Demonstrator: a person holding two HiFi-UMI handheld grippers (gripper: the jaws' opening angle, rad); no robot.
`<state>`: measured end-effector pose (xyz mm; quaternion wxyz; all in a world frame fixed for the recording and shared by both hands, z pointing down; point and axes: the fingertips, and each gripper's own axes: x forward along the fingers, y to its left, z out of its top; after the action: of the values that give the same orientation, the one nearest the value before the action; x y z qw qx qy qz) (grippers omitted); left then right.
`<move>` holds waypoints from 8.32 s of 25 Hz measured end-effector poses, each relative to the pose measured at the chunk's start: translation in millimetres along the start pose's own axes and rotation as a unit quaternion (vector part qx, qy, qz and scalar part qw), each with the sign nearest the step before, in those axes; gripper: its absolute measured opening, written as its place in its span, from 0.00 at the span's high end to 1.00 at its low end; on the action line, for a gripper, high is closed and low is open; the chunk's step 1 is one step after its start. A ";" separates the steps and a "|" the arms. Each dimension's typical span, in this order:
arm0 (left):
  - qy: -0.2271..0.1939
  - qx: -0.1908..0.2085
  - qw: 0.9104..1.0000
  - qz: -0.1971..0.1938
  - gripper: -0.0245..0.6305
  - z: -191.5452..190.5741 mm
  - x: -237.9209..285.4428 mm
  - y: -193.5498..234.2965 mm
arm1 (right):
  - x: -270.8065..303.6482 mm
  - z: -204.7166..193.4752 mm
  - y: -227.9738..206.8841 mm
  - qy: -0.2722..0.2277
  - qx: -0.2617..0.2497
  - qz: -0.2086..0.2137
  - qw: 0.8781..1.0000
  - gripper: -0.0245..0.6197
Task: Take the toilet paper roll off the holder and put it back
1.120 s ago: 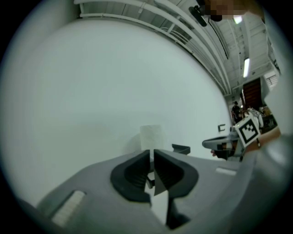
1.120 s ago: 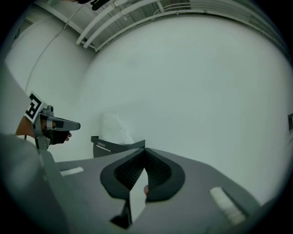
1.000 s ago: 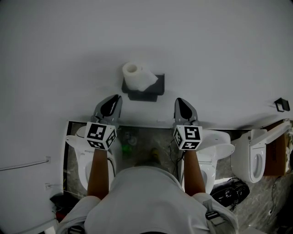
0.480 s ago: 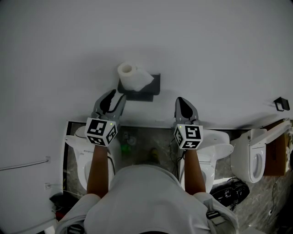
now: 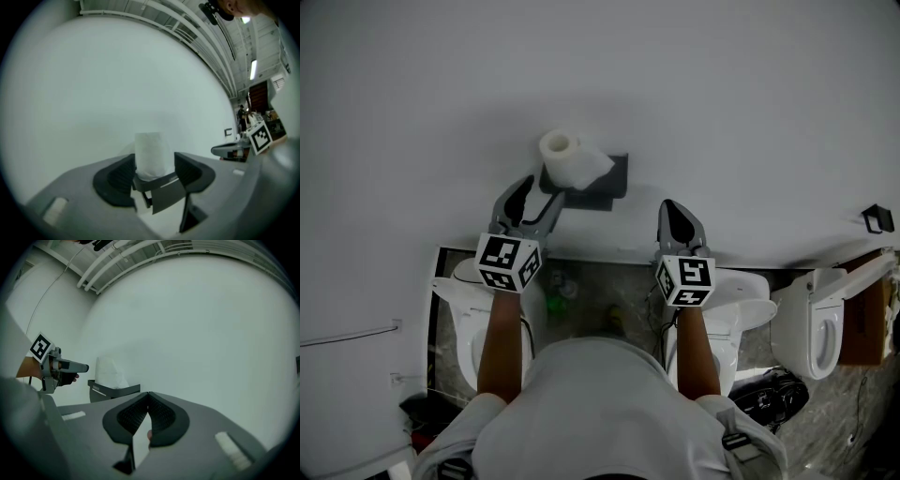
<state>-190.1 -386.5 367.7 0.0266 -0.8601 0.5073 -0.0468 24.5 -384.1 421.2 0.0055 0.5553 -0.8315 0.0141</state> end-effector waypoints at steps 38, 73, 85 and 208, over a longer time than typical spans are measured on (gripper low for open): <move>-0.002 -0.007 1.000 -0.019 0.43 1.4 78.9 10.4 | -3.4 -18.7 -41.7 0.018 0.002 -0.040 0.999 0.96; -0.031 0.007 0.999 -0.023 0.48 43.7 57.2 5.2 | -19.9 -12.1 -32.0 0.009 0.002 -0.042 0.999 0.96; -0.058 0.024 0.998 -0.021 0.48 88.0 42.8 7.6 | -24.1 -4.4 -26.6 0.002 -0.002 -0.036 0.999 0.96; -0.027 -0.014 0.999 -0.029 0.50 -7.1 -11.0 16.8 | -24.0 -16.0 21.5 0.020 -0.007 -0.036 0.999 0.96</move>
<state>-210.8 -385.0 372.6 0.0269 -0.8755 0.4822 -0.0167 13.7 -353.3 436.1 0.0261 0.5842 -0.8109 0.0194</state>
